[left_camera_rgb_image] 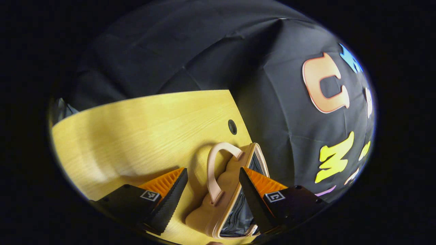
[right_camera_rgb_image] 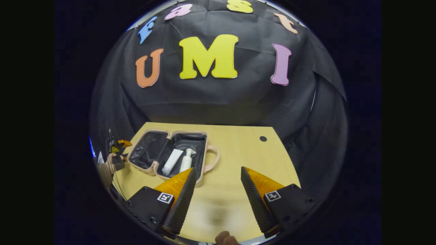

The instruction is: First open the suitcase, pack the skin care products into it, and then close the suitcase.

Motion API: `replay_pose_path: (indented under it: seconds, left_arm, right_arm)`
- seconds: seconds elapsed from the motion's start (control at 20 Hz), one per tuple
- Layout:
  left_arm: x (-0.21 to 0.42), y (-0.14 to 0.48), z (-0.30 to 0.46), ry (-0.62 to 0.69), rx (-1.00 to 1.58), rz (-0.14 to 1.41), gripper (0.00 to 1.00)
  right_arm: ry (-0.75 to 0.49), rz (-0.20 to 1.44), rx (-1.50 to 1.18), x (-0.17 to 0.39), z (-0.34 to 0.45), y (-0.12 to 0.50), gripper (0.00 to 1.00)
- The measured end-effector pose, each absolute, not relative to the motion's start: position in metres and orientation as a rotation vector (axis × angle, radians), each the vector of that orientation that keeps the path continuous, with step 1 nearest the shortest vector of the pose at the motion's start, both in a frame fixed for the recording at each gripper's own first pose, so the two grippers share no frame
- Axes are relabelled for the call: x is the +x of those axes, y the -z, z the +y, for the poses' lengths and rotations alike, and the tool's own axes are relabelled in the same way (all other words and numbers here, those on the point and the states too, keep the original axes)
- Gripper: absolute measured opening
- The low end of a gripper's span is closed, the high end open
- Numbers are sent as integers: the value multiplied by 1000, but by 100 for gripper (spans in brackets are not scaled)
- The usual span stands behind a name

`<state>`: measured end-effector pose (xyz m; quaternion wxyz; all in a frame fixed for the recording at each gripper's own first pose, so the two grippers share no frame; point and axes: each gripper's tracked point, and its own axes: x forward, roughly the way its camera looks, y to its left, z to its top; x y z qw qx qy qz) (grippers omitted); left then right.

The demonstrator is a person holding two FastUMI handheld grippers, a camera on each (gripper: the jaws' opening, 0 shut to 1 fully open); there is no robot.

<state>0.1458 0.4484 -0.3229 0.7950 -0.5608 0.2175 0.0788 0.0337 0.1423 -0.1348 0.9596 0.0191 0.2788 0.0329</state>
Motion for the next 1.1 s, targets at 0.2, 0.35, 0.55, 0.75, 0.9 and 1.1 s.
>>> replay_pose_path:
  seconds: [0.2,0.35,0.55,0.75,0.9,1.1]
  left_arm:
    - [149,327,449,-181,-1258,461,67]
    - [151,327,454,-218,-1240,465,27]
    - [149,318,452,-236,-1193,485,11]
    - [147,276,455,-229,-1137,411,5]
    - [148,224,444,-192,-1080,317,3]
    - [145,165,420,-177,-859,286,3]
  right_arm:
    - [-34,521,20,18,136,124,77]
    - [-21,480,16,11,134,110,77]
    - [-17,422,21,4,126,91,77]
    - [-21,369,39,-1,112,77,79]
    - [-21,331,17,0,97,73,78]
    - [-41,260,-19,2,87,59,79]
